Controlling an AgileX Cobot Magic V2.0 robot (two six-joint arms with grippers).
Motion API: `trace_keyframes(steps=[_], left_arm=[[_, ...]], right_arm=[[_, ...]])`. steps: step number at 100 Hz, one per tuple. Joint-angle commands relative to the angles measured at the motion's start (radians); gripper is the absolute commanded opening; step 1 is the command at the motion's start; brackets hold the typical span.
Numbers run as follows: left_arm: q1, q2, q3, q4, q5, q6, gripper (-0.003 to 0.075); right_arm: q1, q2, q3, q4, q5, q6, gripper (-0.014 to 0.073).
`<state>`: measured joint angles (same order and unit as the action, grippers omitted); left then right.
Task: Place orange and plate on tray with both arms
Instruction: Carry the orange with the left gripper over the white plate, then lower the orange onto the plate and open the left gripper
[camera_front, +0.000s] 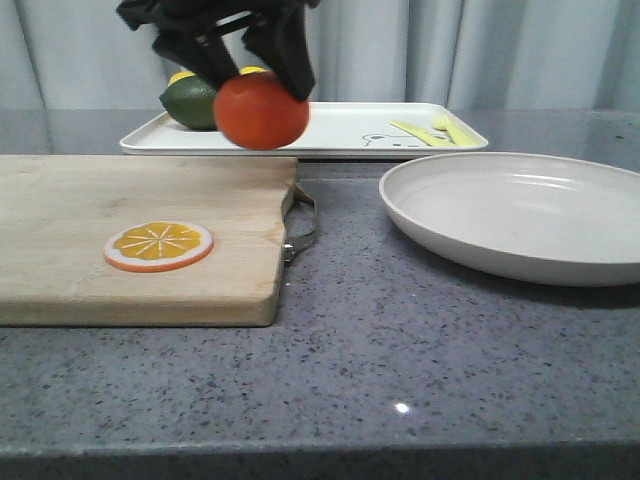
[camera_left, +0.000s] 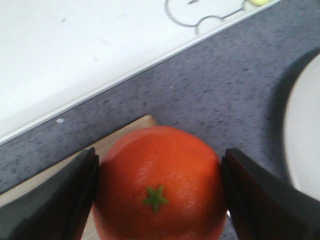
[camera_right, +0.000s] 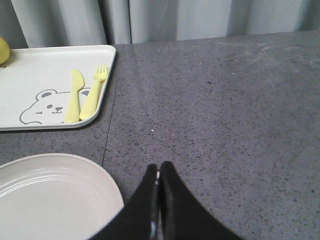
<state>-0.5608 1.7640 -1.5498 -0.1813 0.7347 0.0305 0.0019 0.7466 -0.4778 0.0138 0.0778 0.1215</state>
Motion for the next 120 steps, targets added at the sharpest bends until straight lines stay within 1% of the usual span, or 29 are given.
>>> trace_keyframes(steps=[1,26,45,67,96,101,106,120], left_arm=[[-0.060,-0.047,-0.061,-0.033,-0.044,0.019,0.0283],[-0.218,0.029,-0.154,-0.033,-0.058,0.020,0.0283],[-0.293,0.110,-0.212,-0.033,-0.060,0.020,0.0283],[-0.325,0.158,-0.221,-0.034,-0.111,0.020,0.0283],[-0.325,0.187,-0.221,-0.039,-0.126,0.020,0.0290],[-0.325,0.191,-0.221,-0.050,-0.126,0.020,0.0307],[-0.325,0.191,-0.221,-0.062,-0.126,0.020,0.0345],[-0.325,0.191,-0.224,-0.085,-0.126,0.020,0.0527]], right_arm=[[-0.004,0.000,-0.035,-0.009,-0.084,0.000,-0.0063],[-0.004,0.000,-0.035,-0.009,-0.085,0.000,-0.0063],[-0.004,0.000,-0.035,-0.009,-0.085,0.000,-0.0063],[-0.004,0.000,-0.035,-0.009,-0.085,0.000,-0.0063],[-0.004,0.000,-0.035,-0.009,-0.085,0.000,-0.0063],[-0.004,0.000,-0.035,-0.009,-0.085,0.000,-0.0063],[-0.004,0.000,-0.035,-0.009,-0.085,0.000,-0.0063],[-0.004,0.000,-0.035,-0.009,-0.085,0.000,-0.0063]])
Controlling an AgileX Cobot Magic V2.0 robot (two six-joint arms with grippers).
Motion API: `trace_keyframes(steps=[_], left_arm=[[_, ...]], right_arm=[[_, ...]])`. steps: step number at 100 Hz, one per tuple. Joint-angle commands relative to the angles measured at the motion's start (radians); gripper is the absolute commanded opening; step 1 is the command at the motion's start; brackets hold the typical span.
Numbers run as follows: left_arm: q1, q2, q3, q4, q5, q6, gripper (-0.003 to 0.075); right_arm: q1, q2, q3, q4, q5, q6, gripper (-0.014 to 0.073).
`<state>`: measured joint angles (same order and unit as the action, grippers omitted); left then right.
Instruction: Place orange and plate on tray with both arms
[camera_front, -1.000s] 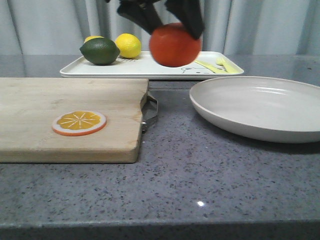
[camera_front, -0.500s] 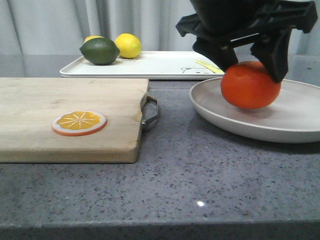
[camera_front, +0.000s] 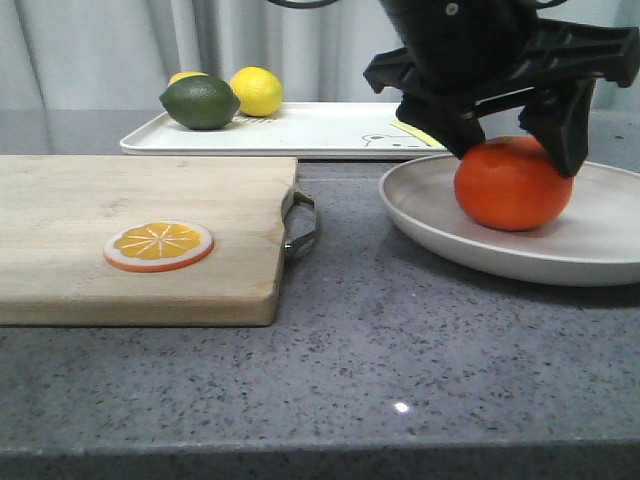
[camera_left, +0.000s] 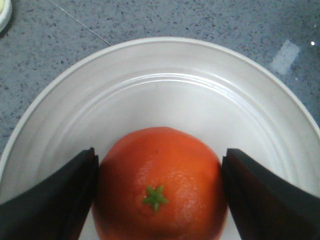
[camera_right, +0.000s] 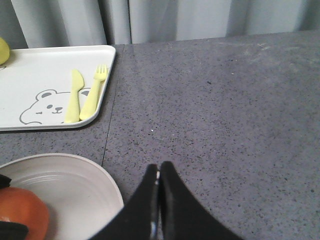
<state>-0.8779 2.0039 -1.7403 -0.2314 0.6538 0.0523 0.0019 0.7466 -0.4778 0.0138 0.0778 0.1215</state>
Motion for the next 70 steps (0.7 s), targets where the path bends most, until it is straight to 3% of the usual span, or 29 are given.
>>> trace_keyframes(steps=[1,12,49,58,70], left_arm=[[-0.008,-0.049,-0.034,-0.035,-0.046,-0.002,0.0545],[-0.008,-0.049,-0.046,-0.035,-0.034,-0.002,0.0624],[0.012,-0.083,-0.098,-0.026,0.003,-0.002,0.0617],[0.035,-0.104,-0.098,-0.026,0.044,-0.002,0.0561],[0.069,-0.138,-0.098,-0.026,0.092,-0.002,0.0382]], right_arm=[[-0.004,0.000,-0.035,-0.009,-0.085,0.000,-0.0063],[-0.004,0.000,-0.035,-0.009,-0.085,0.000,-0.0063],[-0.004,0.000,-0.035,-0.014,-0.084,0.000,-0.0063],[-0.004,0.000,-0.035,-0.014,-0.084,0.000,-0.0063],[-0.004,0.000,-0.035,-0.014,-0.084,0.000,-0.0063]])
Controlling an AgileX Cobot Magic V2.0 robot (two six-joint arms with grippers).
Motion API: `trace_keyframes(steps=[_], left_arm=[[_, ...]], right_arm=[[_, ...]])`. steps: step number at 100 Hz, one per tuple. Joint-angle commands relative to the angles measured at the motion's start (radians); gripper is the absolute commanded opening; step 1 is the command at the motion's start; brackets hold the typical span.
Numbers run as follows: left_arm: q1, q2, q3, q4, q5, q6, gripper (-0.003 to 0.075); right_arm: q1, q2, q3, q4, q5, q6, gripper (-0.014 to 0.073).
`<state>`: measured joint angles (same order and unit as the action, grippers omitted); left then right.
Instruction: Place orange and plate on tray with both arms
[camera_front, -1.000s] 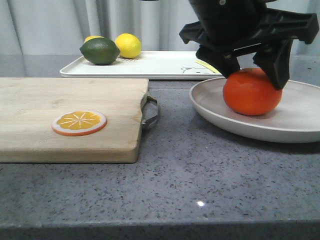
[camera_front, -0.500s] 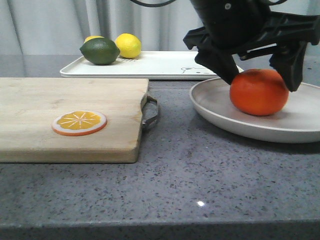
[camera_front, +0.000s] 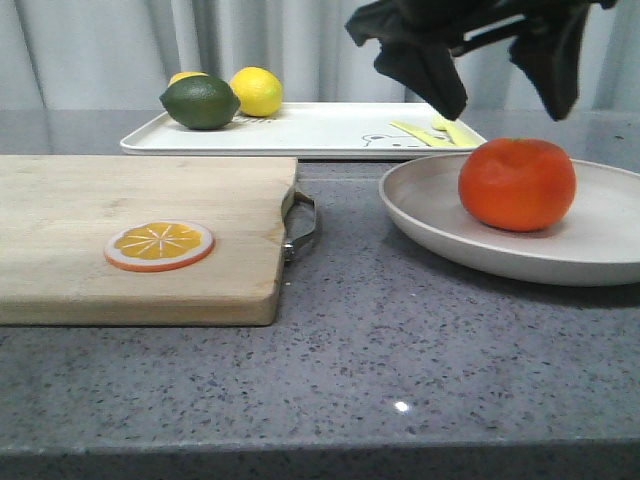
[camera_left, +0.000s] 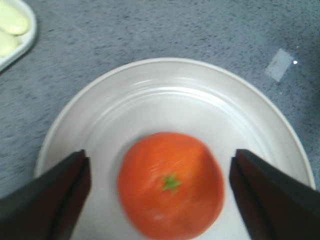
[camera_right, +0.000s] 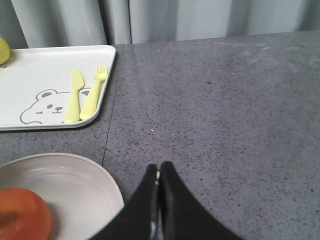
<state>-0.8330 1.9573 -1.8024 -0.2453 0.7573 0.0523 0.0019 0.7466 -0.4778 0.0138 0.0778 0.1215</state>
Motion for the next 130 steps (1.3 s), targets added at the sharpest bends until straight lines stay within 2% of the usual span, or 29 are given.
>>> trace_keyframes(steps=[1,10,17,26,47,70,99,130], left_arm=[[0.026,-0.093,-0.036,-0.012,-0.010,-0.002,0.0357],[0.057,-0.123,-0.034,-0.012,0.016,-0.002,0.0221],[0.080,-0.150,-0.023,-0.012,0.026,-0.002,0.0163],[0.106,-0.196,0.011,-0.008,0.022,0.001,0.0135],[0.163,-0.354,0.168,-0.005,-0.063,0.013,0.0124],[0.213,-0.568,0.408,-0.003,-0.184,0.013,-0.0020],[0.270,-0.846,0.704,0.002,-0.238,0.014,-0.0019],[0.332,-1.177,1.000,0.004,-0.309,0.014,-0.0019]], right_arm=[[-0.004,0.000,-0.035,-0.014,-0.084,0.000,-0.0063],[-0.004,0.000,-0.035,-0.014,-0.084,0.000,-0.0063],[-0.004,0.000,-0.035,-0.014,-0.084,0.000,-0.0063],[-0.004,0.000,-0.035,-0.014,-0.084,0.000,-0.0063],[-0.004,0.000,-0.035,-0.009,-0.057,0.000,-0.0063],[-0.002,0.000,-0.035,-0.007,0.009,0.000,-0.0063],[0.023,0.000,-0.059,-0.007,0.101,0.000,-0.0063],[0.048,0.081,-0.187,-0.007,0.338,0.000,-0.0060]])
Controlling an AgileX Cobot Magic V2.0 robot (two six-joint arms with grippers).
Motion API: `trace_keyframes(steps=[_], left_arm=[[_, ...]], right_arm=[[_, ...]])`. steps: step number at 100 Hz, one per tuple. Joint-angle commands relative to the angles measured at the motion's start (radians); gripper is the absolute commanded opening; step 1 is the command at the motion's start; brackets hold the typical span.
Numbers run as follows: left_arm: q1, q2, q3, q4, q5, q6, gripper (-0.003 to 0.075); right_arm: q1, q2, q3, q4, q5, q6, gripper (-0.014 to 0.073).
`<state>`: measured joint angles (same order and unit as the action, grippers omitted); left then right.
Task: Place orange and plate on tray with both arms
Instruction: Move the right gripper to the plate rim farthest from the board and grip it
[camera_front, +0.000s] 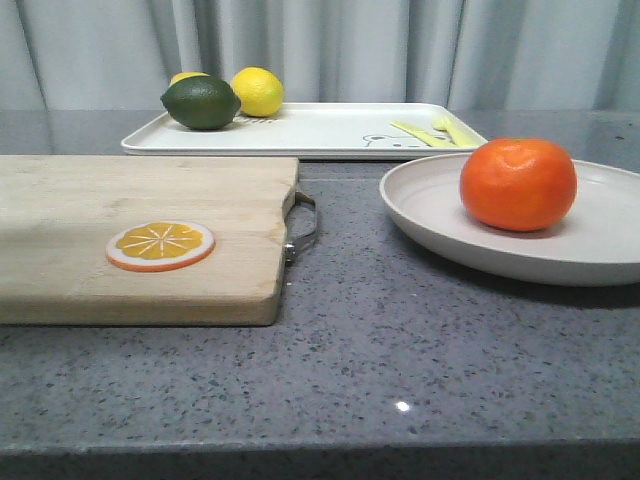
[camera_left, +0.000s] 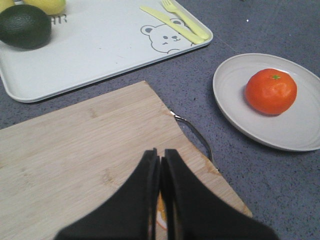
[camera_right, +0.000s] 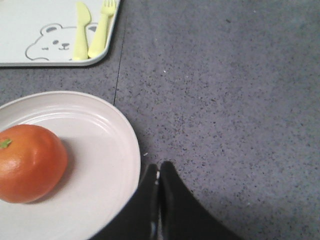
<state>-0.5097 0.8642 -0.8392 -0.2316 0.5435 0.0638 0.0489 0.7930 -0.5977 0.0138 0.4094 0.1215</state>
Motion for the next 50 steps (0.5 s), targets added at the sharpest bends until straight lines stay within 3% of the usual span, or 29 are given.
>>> trace_keyframes(steps=[1,12,22,41,50], left_arm=[[0.009,-0.091,0.043,-0.010,-0.095,0.002,-0.0019],[0.009,-0.194,0.125,-0.010,-0.103,0.002,-0.0019],[0.009,-0.271,0.185,-0.010,-0.103,-0.006,-0.0019],[0.009,-0.359,0.266,-0.010,-0.103,-0.030,-0.0019],[0.009,-0.369,0.281,-0.010,-0.101,-0.030,-0.0019]], right_arm=[[0.001,0.043,-0.070,-0.007,0.012,0.000,-0.0060],[0.001,0.106,-0.126,-0.007,0.092,-0.001,-0.0050],[0.001,0.169,-0.176,-0.007,0.148,-0.013,0.0022],[0.001,0.269,-0.274,0.038,0.214,-0.016,0.0332],[0.001,0.317,-0.328,0.075,0.262,-0.016,0.0400]])
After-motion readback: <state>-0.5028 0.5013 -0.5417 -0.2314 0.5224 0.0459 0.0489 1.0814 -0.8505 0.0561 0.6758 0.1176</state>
